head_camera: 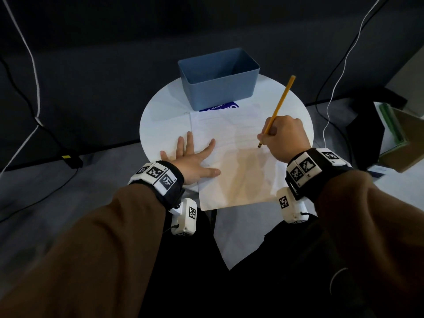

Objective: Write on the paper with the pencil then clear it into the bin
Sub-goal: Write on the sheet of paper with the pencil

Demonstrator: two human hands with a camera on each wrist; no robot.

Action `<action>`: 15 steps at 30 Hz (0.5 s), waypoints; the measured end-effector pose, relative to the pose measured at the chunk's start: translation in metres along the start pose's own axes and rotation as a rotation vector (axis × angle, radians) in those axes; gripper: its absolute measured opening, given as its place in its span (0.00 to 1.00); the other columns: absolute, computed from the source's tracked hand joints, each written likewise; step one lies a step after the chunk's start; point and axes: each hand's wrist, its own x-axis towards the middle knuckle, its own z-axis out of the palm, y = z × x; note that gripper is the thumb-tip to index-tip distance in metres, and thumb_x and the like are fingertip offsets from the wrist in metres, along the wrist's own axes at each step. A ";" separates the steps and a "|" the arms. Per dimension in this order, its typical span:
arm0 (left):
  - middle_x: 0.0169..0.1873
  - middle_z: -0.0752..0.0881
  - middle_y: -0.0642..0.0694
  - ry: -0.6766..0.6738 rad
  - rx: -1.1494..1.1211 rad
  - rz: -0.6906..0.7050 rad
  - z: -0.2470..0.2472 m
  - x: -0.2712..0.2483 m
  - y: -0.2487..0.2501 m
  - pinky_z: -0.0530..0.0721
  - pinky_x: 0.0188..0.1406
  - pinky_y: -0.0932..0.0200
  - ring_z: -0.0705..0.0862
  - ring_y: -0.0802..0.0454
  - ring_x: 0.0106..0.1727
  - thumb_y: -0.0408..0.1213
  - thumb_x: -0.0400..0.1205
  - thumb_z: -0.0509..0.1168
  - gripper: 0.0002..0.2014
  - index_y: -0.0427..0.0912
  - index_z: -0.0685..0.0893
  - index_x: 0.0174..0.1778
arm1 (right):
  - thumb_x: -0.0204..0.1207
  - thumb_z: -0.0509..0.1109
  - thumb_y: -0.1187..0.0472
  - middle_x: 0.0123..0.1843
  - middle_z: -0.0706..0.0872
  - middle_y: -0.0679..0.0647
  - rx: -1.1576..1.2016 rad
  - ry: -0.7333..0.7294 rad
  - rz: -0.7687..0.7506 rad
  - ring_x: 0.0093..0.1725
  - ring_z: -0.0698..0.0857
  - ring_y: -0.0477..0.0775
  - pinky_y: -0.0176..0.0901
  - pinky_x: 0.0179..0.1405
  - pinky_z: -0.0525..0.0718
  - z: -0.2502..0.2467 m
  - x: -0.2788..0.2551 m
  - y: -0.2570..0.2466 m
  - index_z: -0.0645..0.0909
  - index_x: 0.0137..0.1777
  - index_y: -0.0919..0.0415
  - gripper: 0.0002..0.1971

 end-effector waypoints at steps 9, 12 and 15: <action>0.82 0.21 0.51 0.002 0.009 -0.004 -0.002 -0.003 0.001 0.33 0.77 0.21 0.22 0.48 0.83 0.70 0.79 0.62 0.44 0.80 0.35 0.80 | 0.79 0.77 0.58 0.39 0.88 0.54 0.058 -0.064 -0.092 0.45 0.85 0.55 0.44 0.44 0.82 0.024 -0.005 -0.015 0.85 0.39 0.57 0.08; 0.81 0.21 0.51 -0.005 0.003 -0.005 -0.001 -0.002 0.000 0.33 0.77 0.21 0.22 0.48 0.82 0.70 0.78 0.62 0.44 0.80 0.35 0.79 | 0.79 0.77 0.58 0.40 0.88 0.54 0.014 -0.046 -0.062 0.40 0.84 0.51 0.38 0.39 0.79 0.015 -0.003 -0.003 0.83 0.38 0.56 0.09; 0.81 0.21 0.51 -0.006 0.008 -0.004 -0.001 -0.002 0.000 0.33 0.76 0.21 0.22 0.48 0.82 0.71 0.78 0.61 0.44 0.80 0.35 0.79 | 0.79 0.77 0.57 0.41 0.87 0.54 -0.020 -0.030 -0.021 0.37 0.84 0.50 0.35 0.34 0.76 0.004 -0.001 0.004 0.82 0.37 0.55 0.10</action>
